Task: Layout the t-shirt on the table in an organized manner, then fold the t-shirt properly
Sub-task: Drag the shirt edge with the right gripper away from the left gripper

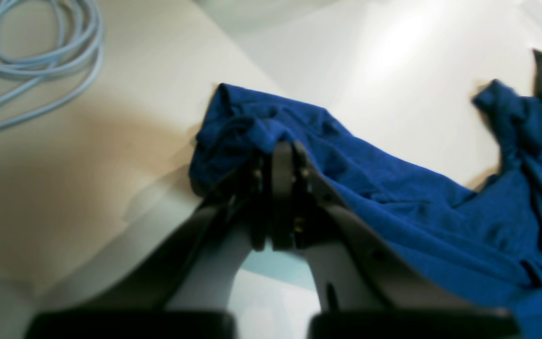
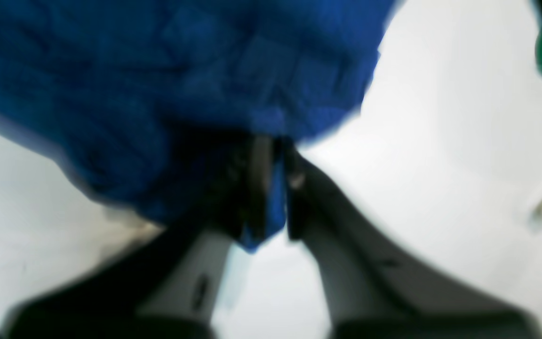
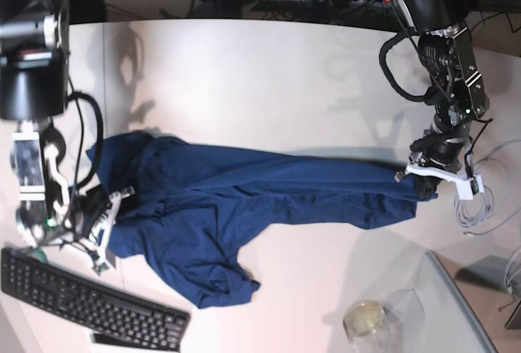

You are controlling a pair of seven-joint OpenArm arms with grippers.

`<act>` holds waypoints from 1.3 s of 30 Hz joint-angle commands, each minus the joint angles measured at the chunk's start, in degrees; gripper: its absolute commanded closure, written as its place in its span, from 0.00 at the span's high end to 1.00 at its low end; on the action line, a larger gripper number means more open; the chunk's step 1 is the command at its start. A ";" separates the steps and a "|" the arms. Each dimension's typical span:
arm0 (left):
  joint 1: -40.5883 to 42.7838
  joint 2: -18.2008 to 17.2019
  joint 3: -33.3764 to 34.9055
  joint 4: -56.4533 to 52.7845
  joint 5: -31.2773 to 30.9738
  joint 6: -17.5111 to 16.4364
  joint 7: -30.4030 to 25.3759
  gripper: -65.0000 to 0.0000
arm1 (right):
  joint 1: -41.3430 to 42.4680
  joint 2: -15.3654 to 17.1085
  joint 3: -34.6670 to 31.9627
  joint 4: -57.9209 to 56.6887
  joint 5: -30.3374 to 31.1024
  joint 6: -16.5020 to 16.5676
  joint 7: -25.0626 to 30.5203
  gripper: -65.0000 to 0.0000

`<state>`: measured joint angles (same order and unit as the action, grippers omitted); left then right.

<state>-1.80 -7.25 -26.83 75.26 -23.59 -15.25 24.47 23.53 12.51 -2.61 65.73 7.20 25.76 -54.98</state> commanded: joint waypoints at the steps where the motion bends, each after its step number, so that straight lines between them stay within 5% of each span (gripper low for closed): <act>1: -0.97 -0.27 0.94 1.18 -0.71 -0.89 -1.30 0.00 | 3.15 0.37 -1.12 -2.04 -0.12 -0.13 0.96 0.30; 4: -0.61 -0.36 1.38 1.09 -0.71 -0.89 -1.39 0.00 | 3.42 0.72 -1.83 0.33 -0.04 0.04 -1.41 0.62; 6: -0.53 -0.27 1.38 1.09 -0.71 -0.89 -1.39 0.00 | -1.95 0.81 2.30 8.42 -0.12 -0.04 -2.38 0.69; 9: -0.53 -0.27 1.47 1.18 -0.71 -0.89 -1.39 0.00 | -12.14 -0.07 10.39 21.69 0.14 -0.13 -4.23 0.67; 14: -0.35 -0.27 1.38 0.91 -0.71 -0.89 -1.39 0.00 | -22.61 -6.75 11.36 26.00 -0.21 -0.31 -1.85 0.67; 17: -0.44 -0.27 1.47 1.18 -0.71 -0.89 -1.39 0.00 | -22.78 -9.13 11.36 21.34 -0.21 -0.57 3.60 0.67; 22: 0.35 -0.53 1.29 1.53 -0.71 -0.89 -1.39 0.00 | -20.41 -9.04 11.10 12.20 -0.21 -7.16 7.90 0.67; 31: 0.88 -0.62 1.20 1.18 -0.71 -0.89 -1.48 0.00 | -19.35 -8.95 11.18 8.68 -0.21 -7.96 9.40 0.67; 33: 0.79 -0.62 1.20 1.18 -0.71 -0.89 -1.48 0.00 | -18.74 -8.95 11.27 6.84 -0.21 -7.96 9.40 0.58; 39: 0.79 -0.62 1.20 1.18 -0.71 -0.89 -1.48 0.00 | -18.56 -8.95 11.27 6.05 -0.21 -7.69 9.22 0.00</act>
<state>-0.14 -7.16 -25.45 75.37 -23.66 -15.84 24.43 4.23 3.31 8.51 70.61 6.98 17.91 -46.30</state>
